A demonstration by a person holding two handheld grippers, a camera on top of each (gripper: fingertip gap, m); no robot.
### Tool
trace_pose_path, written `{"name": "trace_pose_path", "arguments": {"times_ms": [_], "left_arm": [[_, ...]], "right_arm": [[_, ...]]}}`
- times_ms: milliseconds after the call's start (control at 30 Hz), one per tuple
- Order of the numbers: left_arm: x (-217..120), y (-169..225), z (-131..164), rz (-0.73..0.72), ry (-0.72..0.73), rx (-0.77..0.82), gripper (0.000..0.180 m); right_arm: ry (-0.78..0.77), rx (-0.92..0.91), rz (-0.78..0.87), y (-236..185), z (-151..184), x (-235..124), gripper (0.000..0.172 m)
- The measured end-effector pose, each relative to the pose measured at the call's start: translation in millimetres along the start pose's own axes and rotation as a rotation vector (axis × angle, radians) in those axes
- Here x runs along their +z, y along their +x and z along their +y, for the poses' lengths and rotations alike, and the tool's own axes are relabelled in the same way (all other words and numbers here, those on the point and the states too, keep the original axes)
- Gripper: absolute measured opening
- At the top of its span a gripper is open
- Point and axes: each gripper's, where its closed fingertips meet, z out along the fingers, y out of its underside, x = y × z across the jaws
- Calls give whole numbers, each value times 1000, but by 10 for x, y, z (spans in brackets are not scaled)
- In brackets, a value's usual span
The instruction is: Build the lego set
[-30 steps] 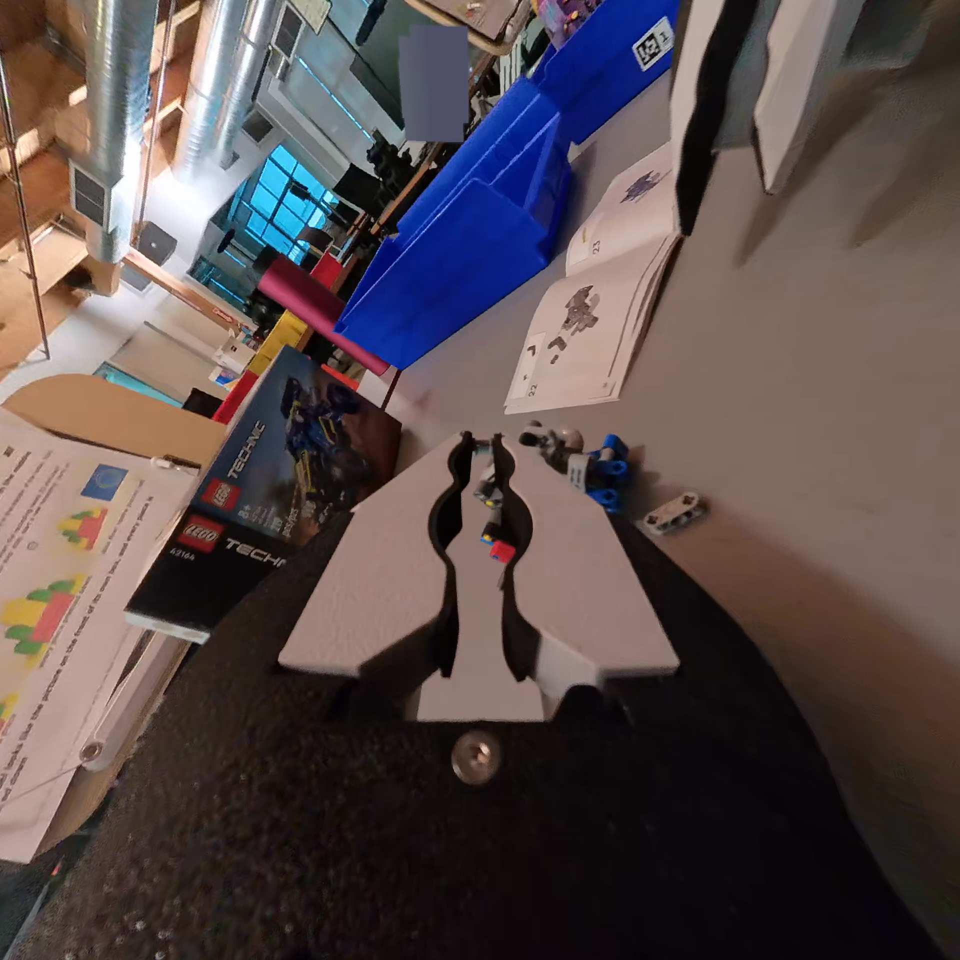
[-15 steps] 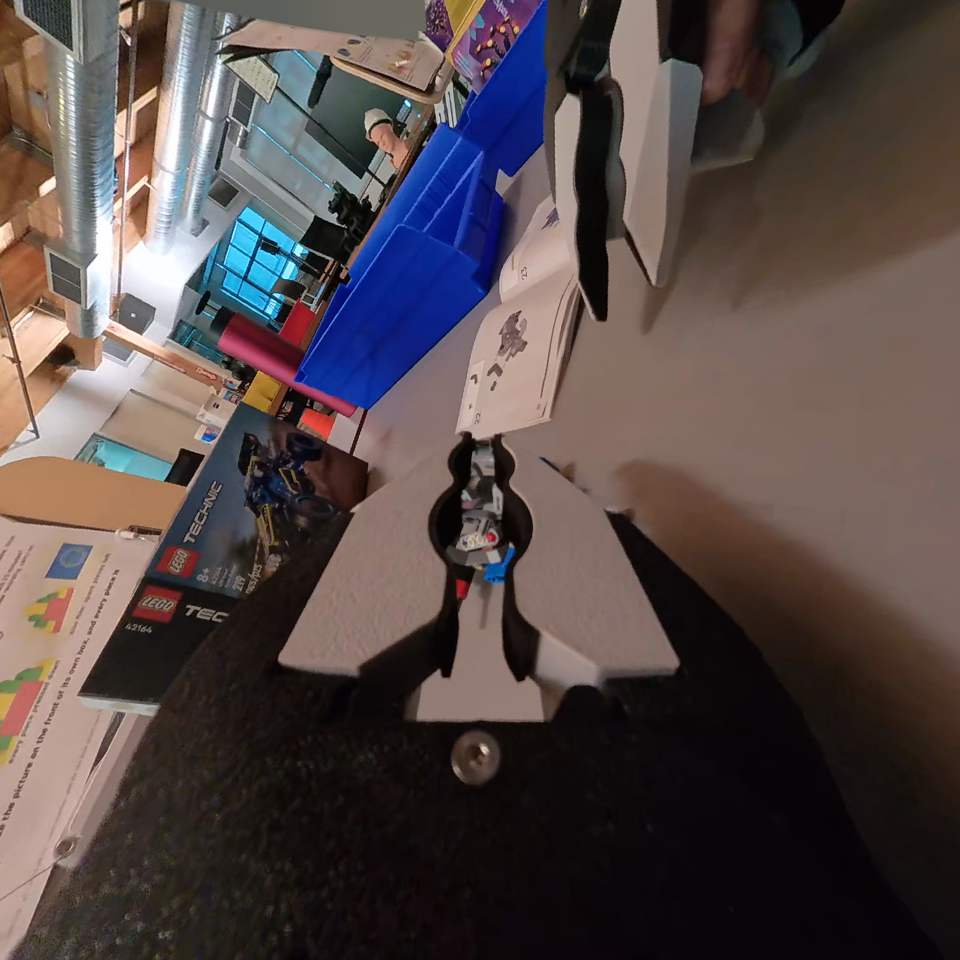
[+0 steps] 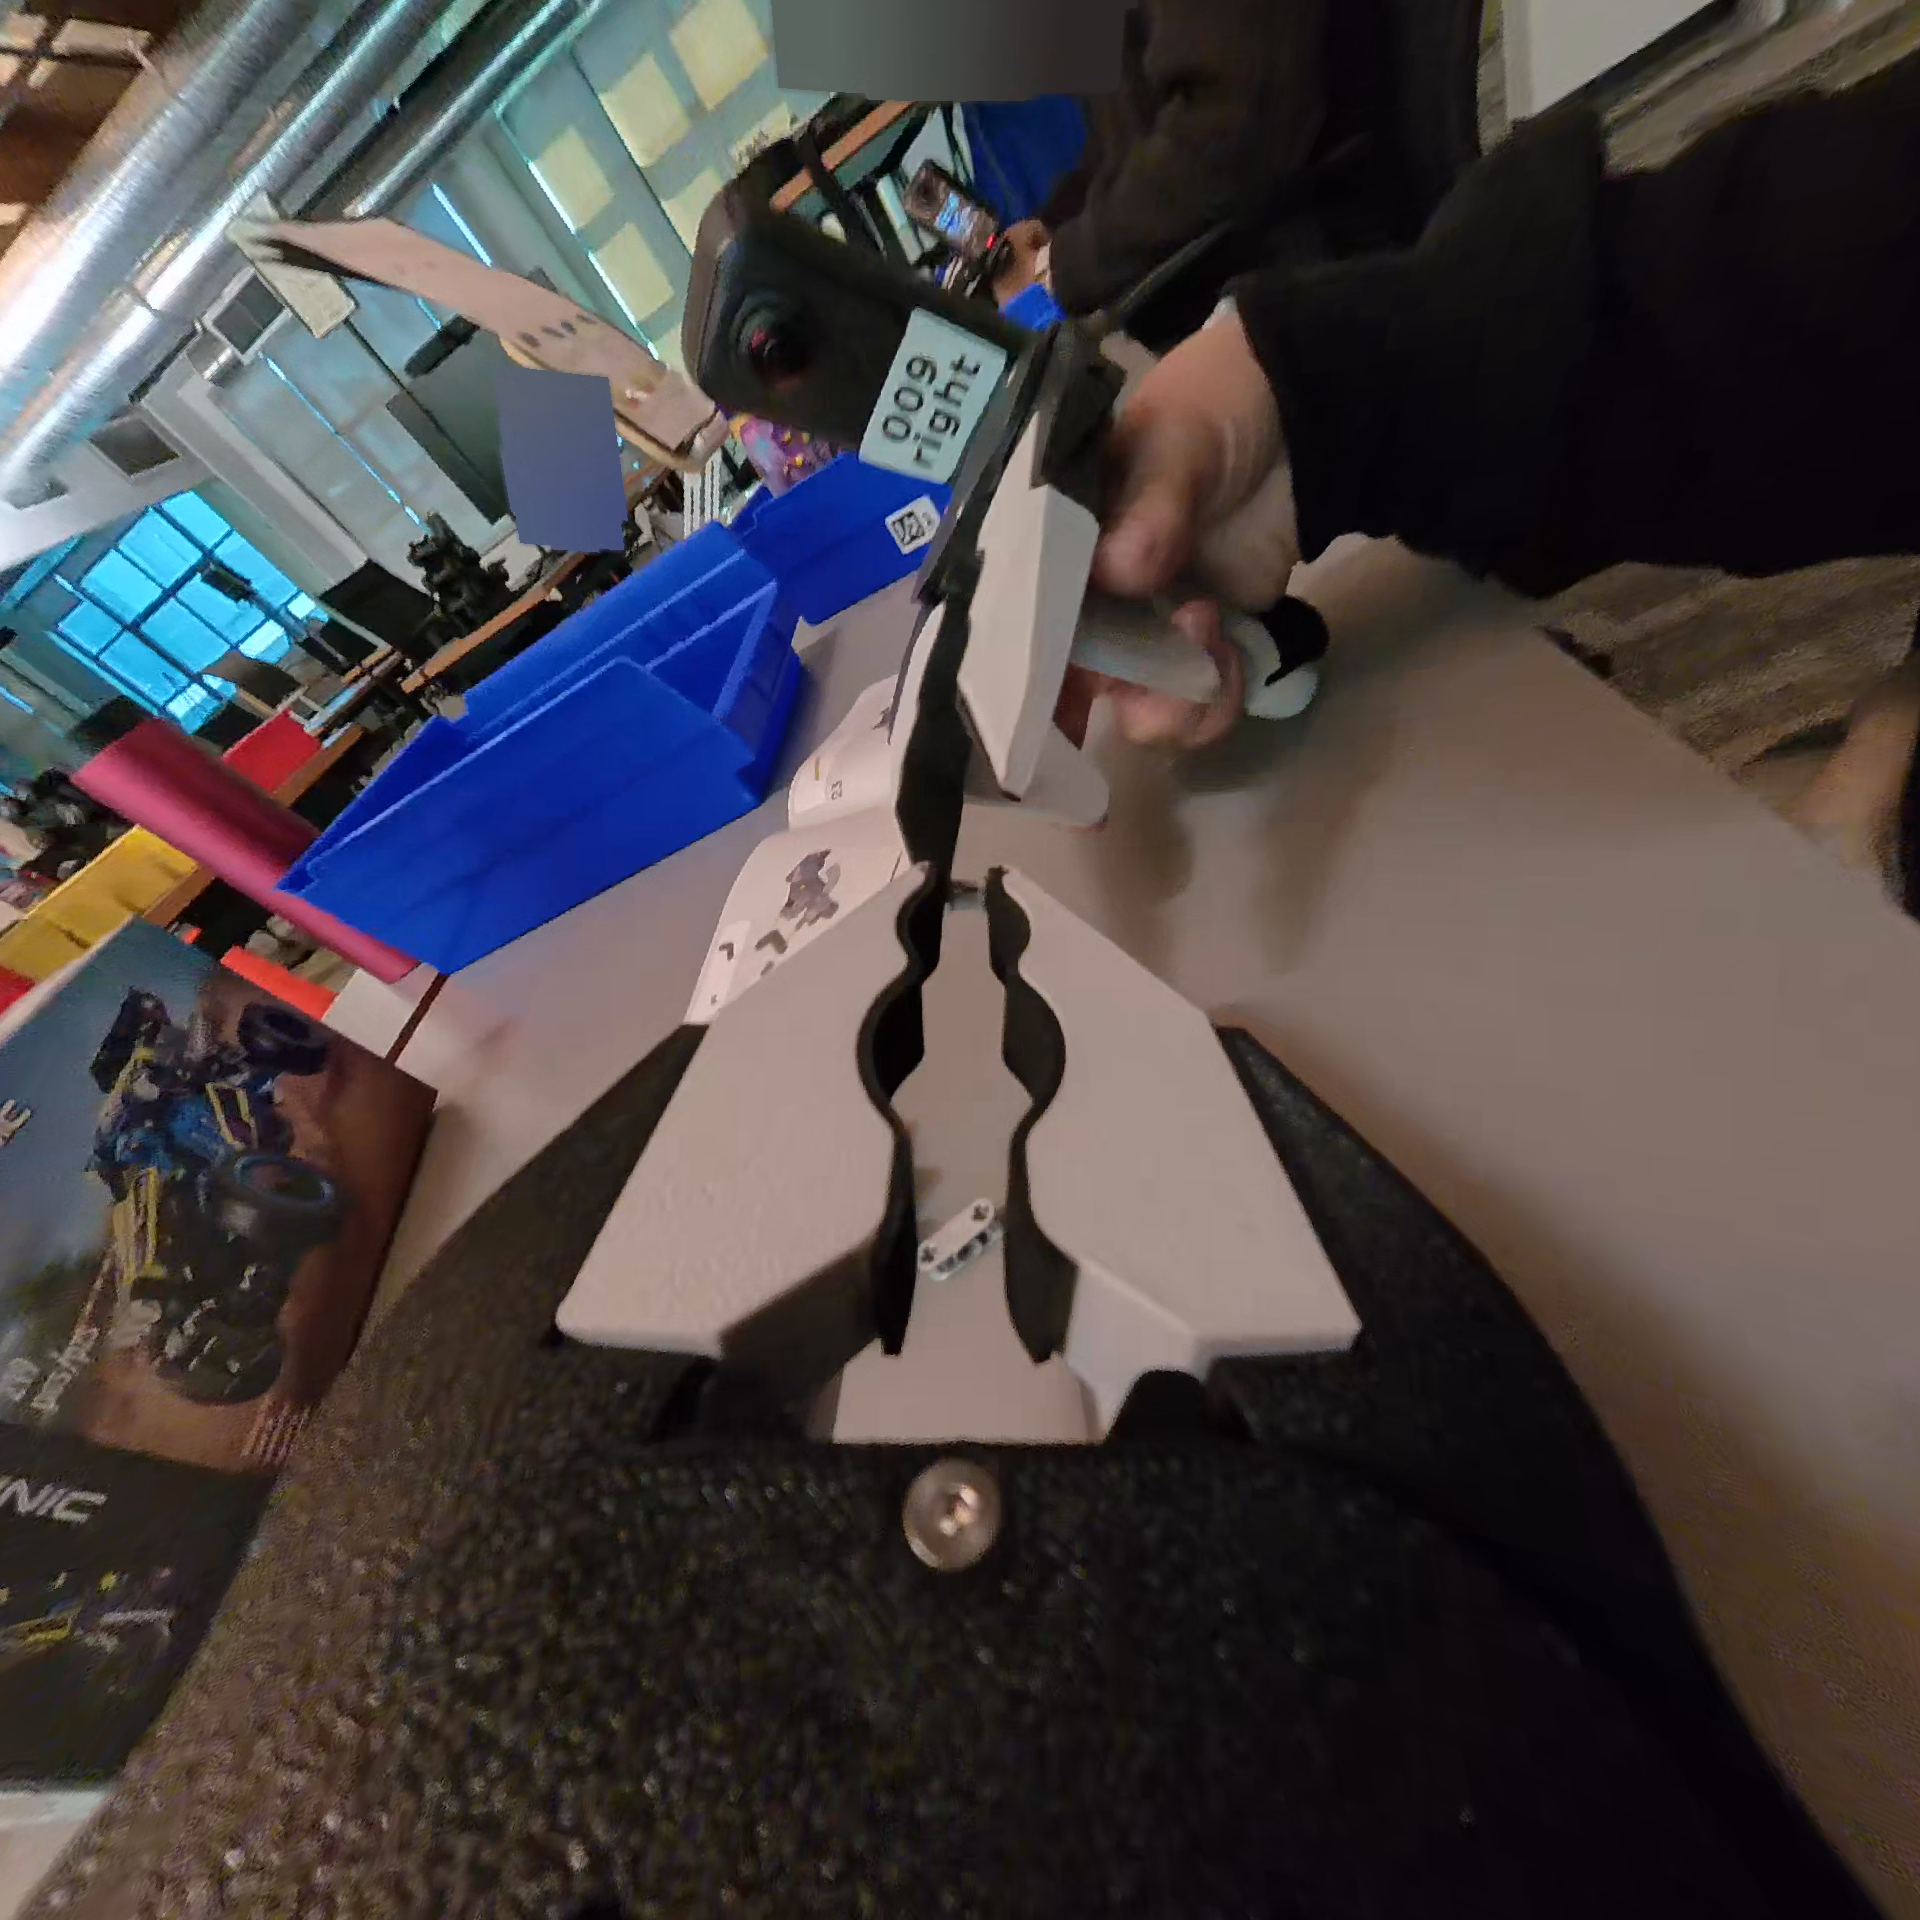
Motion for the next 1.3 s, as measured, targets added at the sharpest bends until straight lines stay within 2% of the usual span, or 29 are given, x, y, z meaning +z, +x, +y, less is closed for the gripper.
{"name": "trace_pose_path", "arguments": {"times_ms": [233,467,533,733,800,867,967,1067,1133,1200,1300], "left_arm": [[-114,66,-225,8,89,20,4],[-196,135,-314,30,113,89,4],[-224,141,-331,32,121,92,4],[-261,84,-311,5,102,109,5],[-270,59,-286,3,92,95,11],[-300,76,-250,48,66,71,19],[-373,151,-263,161,50,8,16],[-354,134,-148,186,-40,-54,14],[-331,63,-106,125,-61,-60,18],[-330,-110,-145,-31,-42,-37,19],[-366,-340,-225,-272,-47,13,20]], "right_arm": [[-37,118,-163,-230,106,130,24],[69,243,-357,-433,-29,166,14],[74,249,-353,-412,-30,183,5],[103,225,-351,-389,-72,215,4],[106,174,-338,-381,-88,208,3],[86,113,-280,-336,-79,198,3],[-3,50,-226,-323,22,187,4],[-58,-74,-147,-288,76,241,4],[-15,-89,-102,-253,-2,280,4],[74,-19,-72,-182,-146,279,4],[357,94,-85,-145,-525,206,4]]}}
